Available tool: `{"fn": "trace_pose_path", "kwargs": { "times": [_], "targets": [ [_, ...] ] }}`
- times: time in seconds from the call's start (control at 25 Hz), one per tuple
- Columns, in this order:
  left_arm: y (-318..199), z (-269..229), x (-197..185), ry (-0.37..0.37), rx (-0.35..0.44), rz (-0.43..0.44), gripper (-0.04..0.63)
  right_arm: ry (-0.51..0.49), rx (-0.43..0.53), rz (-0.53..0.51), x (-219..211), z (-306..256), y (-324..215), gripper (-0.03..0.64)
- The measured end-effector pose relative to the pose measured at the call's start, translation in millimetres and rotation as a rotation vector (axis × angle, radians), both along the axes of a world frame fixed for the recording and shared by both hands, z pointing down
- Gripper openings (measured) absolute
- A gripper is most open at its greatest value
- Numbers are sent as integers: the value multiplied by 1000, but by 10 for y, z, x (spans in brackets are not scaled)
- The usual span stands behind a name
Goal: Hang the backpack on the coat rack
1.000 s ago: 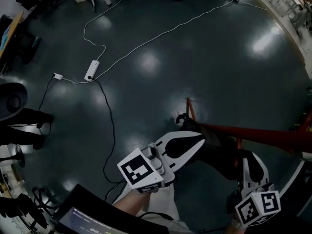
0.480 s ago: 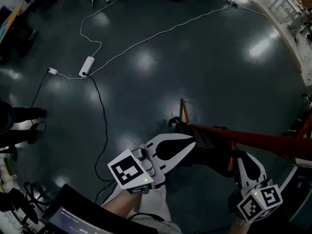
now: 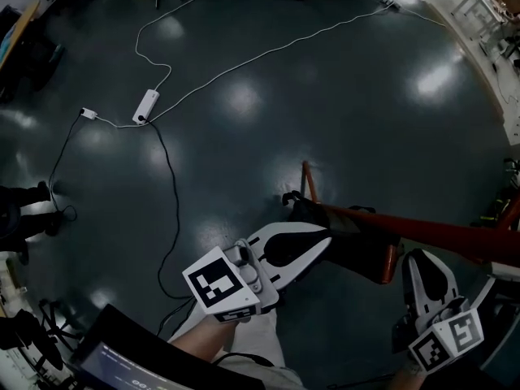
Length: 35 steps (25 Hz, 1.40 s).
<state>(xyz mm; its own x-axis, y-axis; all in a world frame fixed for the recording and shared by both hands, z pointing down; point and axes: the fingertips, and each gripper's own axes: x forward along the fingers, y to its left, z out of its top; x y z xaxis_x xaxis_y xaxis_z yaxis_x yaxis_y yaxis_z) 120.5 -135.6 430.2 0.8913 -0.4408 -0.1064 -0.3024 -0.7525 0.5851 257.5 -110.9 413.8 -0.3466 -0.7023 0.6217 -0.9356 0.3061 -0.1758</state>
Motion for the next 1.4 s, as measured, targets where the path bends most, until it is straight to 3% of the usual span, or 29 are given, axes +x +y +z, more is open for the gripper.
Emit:
{"fn": "trace_pose_path", "kwargs": {
  "times": [0.08,0.24,0.48,0.6,0.8,1.0,1.08,1.24,1.4],
  "targets": [
    [-10,-30,-14,-2,-3,0,9,-33,-2,-1,-36,4,56,37],
    [13,-8,-53,-2,12,-1,9,-150,105,7,-163,-171,140,38],
    [150,-74,-85,4,37,17,9,-427,203,57,-296,-424,408,37],
    [197,-148,-87,9,48,25,9,-576,326,32,-345,-727,554,37],
    [274,-313,-116,17,61,47,9,-520,410,35,-501,-918,709,35],
    [387,-610,-71,57,76,77,9,-542,481,-23,-984,-1213,898,35],
    [458,-771,-53,65,90,96,9,-587,493,-4,-1073,-1325,937,35],
    [594,-1067,-36,76,131,140,9,-776,493,83,-1031,-1473,1019,37],
    [699,-1226,-112,71,149,158,9,-745,451,73,-1205,-1493,1097,37]
  ]
}}
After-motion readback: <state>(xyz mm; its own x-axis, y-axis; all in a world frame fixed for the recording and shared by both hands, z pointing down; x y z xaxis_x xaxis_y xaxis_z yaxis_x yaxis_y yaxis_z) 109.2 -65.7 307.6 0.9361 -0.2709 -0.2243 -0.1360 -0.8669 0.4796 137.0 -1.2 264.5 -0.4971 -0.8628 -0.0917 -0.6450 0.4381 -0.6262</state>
